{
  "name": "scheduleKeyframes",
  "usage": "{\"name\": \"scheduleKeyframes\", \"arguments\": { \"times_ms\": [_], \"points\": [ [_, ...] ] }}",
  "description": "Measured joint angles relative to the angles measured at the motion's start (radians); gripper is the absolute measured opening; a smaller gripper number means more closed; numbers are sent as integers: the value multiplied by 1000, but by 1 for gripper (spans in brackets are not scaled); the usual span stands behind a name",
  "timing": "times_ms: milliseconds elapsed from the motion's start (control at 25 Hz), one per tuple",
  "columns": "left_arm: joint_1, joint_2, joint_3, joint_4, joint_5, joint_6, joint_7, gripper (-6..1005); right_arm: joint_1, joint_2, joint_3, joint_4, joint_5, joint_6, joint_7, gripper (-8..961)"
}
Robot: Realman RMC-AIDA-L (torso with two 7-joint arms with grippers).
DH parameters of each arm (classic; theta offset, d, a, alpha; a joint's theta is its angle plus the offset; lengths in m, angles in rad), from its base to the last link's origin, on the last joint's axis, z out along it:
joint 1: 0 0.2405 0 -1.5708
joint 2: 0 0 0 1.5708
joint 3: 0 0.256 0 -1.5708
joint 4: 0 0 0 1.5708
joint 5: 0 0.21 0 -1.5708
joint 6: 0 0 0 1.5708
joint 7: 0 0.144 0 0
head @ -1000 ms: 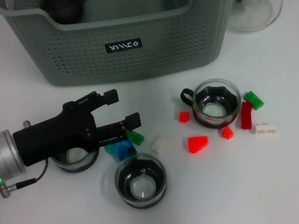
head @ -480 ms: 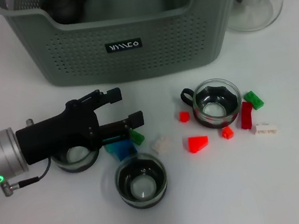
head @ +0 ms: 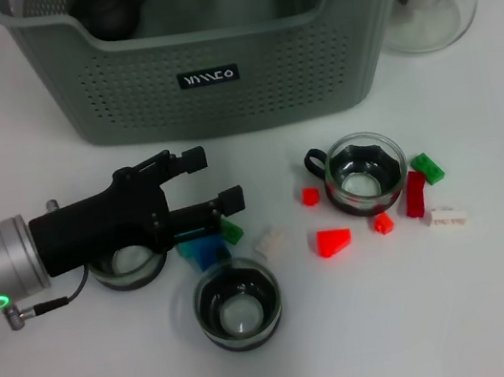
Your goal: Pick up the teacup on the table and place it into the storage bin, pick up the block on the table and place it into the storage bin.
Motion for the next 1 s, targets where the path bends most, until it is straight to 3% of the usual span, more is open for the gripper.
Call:
{"name": "scheduleKeyframes", "arguments": {
  "times_ms": [920, 1000],
  "points": [
    [3, -5, -1, -1, -3, 4, 1, 901, -50, -6, 9, -8, -1, 10, 10, 175],
    [3, -5, -1, -1, -3, 5, 1, 901, -50, -6, 7, -9, -1, 9, 10, 266]
  ]
}}
